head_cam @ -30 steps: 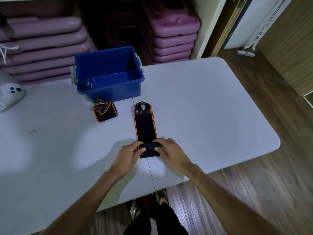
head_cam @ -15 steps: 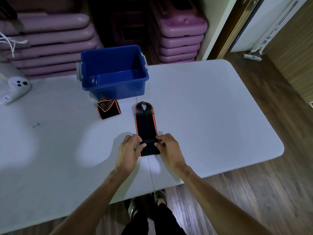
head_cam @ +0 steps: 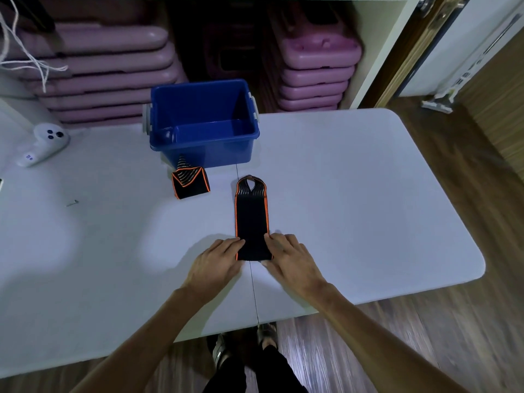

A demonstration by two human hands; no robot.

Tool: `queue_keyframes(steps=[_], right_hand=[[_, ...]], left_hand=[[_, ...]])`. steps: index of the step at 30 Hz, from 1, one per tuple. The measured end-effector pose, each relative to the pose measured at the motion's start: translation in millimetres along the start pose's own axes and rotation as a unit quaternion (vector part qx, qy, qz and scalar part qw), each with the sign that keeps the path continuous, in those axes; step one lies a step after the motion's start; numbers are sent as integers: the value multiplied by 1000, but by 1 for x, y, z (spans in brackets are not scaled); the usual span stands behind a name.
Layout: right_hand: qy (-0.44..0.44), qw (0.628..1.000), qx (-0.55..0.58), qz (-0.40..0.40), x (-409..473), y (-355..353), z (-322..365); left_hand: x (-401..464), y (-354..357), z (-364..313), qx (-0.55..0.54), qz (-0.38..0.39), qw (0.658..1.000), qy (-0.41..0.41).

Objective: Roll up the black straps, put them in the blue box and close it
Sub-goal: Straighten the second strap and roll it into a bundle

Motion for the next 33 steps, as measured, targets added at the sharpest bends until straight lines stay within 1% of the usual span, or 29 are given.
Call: queue_keyframes(steps=[2, 5, 8, 11, 13, 15, 17, 19, 21, 23, 24, 26, 30, 33], right_hand=[[-14, 999, 32, 30, 2, -1, -6], [-25, 992, 106, 68, 9, -9, -13], [-15, 972, 211, 103, 19, -25, -14], [22, 947, 299, 112, 30, -31, -16], [38, 943, 314, 105, 36, -30, -14], [57, 939, 331, 71, 38, -25, -11], [77, 932, 354, 25, 37, -22, -7], [79, 927, 367, 3, 34, -21, -3], [77, 922, 379, -8, 32, -21, -3], [71, 920, 385, -11, 32, -22, -5], [61, 925, 375, -10, 31, -21, -6], [25, 942, 335, 6, 28, -16, -9], [-25, 959, 274, 72, 22, -5, -20], [-52, 970, 228, 60, 23, -5, -19]], left_hand=[[4, -4, 4, -38, 34, 999, -5], [11, -13, 4, -107, 50, 993, -18], [19, -20, 6, -187, 64, 979, -41], [28, -22, 11, -265, 79, 958, -81], [31, -16, 12, -290, 88, 945, -126], [31, -9, 10, -289, 57, 941, -167], [29, -6, 3, -232, -10, 956, -180], [27, -7, -7, -182, -55, 965, -178], [24, -6, -15, -154, -81, 970, -171], [20, -4, -18, -162, -105, 968, -160], [18, -3, -18, -176, -113, 966, -153], [13, -1, -14, -201, -108, 964, -140], [2, 1, -9, -197, -40, 973, -111], [1, 0, -12, -175, -15, 981, -79]])
Point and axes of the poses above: each hand's wrist, its own x-axis towards the middle knuckle, its own y-axis out of the palm, z = x × y, the point moved 3 cm from there along x, towards the middle knuckle, and after that the axes turned 10 degrees about z, right-handed, at the moved point
